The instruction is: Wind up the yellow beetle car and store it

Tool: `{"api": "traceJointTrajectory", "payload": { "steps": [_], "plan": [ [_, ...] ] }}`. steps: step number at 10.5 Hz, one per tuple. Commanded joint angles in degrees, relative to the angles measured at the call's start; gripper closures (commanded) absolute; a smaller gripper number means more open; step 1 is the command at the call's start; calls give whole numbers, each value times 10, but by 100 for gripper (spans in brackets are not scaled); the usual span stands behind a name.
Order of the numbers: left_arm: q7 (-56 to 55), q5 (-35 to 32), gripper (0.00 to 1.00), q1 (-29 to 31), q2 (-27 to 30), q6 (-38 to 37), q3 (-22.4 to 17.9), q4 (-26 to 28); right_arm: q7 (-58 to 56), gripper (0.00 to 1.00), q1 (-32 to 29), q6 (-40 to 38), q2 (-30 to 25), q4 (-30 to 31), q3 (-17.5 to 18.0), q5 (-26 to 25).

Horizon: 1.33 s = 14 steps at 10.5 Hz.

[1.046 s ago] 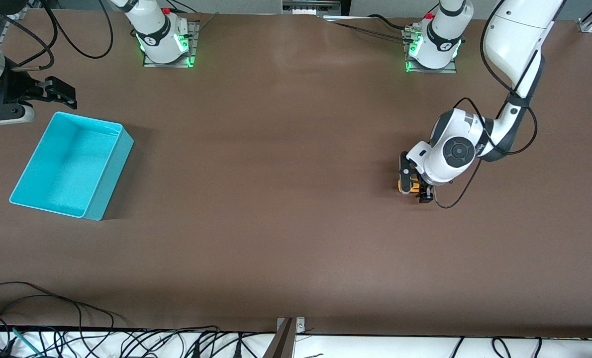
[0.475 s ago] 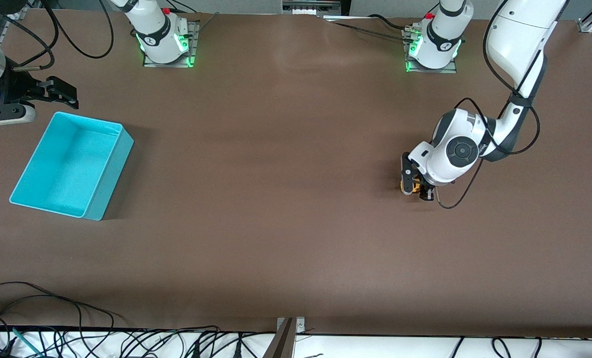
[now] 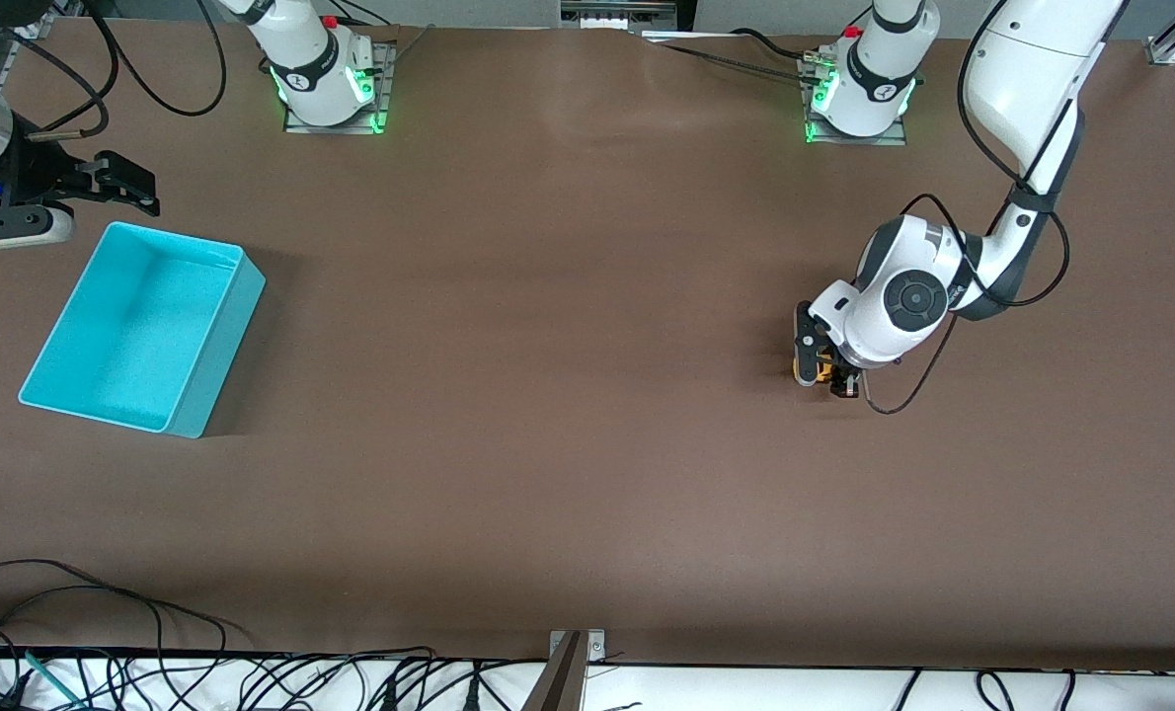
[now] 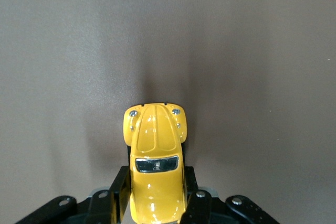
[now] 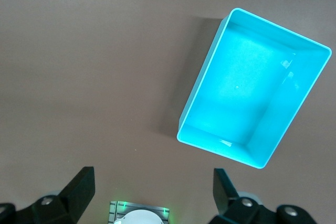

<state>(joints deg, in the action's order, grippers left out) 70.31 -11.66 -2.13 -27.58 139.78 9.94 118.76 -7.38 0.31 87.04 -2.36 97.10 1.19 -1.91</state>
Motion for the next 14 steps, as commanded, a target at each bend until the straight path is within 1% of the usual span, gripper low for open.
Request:
{"api": "traceJointTrajectory", "payload": {
  "steps": [1, 2, 3, 8, 11, 13, 14],
  "plan": [
    [72, -14, 83, 47, -9, 5, 4, 8, -10, 0, 1, -10, -2, -4, -6, 12],
    [82, -15, 83, 69, -14, 5, 4, 7, -18, 0, 1, -10, -2, -4, -11, 12],
    [83, -16, 83, 78, -16, 5, 3, 7, -24, 0, 1, -10, -2, -4, -14, 12],
    [178, -16, 84, 172, -22, 5, 3, 5, -24, 0, 1, -9, -1, -3, -14, 12],
    [219, -16, 85, 195, -32, 8, 1, -7, -25, 0, 1, -9, -1, -3, -14, 12],
    [222, -16, 82, 205, -37, 8, 1, -11, -25, 0, 1, -10, -1, -3, -18, 12],
    [222, -16, 76, 205, -37, 8, 1, -12, -25, 0, 1, -10, -1, -3, -18, 12]
  ]
}}
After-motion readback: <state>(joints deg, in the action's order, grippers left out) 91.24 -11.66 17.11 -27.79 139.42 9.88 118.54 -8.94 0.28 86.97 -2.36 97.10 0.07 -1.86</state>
